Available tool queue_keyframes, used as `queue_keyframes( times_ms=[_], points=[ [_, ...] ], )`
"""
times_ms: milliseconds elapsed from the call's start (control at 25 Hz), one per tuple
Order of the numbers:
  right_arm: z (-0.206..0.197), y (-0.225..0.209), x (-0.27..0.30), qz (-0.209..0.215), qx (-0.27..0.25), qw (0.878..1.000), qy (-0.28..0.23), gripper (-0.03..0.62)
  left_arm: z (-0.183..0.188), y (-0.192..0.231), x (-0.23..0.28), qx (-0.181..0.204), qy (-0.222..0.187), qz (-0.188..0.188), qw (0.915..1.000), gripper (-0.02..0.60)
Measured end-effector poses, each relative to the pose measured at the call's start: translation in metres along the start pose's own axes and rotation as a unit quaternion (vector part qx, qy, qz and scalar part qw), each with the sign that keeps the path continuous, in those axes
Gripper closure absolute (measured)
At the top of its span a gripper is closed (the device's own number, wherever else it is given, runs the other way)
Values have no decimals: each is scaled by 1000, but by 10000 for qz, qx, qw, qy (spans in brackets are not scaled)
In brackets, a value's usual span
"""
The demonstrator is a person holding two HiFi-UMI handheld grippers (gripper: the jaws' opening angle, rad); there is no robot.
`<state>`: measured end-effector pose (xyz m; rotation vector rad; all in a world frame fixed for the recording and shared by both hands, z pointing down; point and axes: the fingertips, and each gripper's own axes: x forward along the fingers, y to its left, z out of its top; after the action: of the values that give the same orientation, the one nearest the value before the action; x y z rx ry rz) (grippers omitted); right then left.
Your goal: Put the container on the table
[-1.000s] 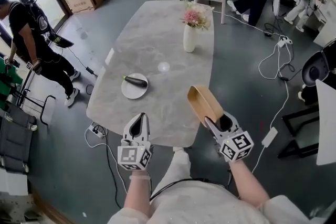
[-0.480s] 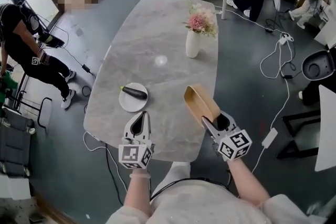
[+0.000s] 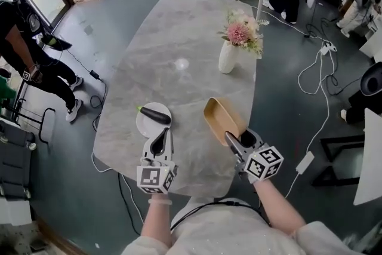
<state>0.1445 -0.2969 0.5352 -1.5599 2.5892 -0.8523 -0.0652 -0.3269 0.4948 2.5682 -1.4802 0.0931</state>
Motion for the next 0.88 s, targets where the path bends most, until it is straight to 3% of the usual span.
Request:
queue_keyframes(
  times_ms=[400, 600, 880],
  points=[
    [-5, -4, 49, 261, 1115, 9929, 308, 370, -10, 3, 11, -129, 85, 90, 9998, 578],
    [-14, -6, 76, 453, 1822, 9803, 612, 370, -12, 10, 13, -165, 96, 373, 9991, 578],
    [-14, -14, 97, 689, 2351, 9641, 1026, 370, -17, 13, 13, -281, 173, 809, 9962, 578]
  ],
)
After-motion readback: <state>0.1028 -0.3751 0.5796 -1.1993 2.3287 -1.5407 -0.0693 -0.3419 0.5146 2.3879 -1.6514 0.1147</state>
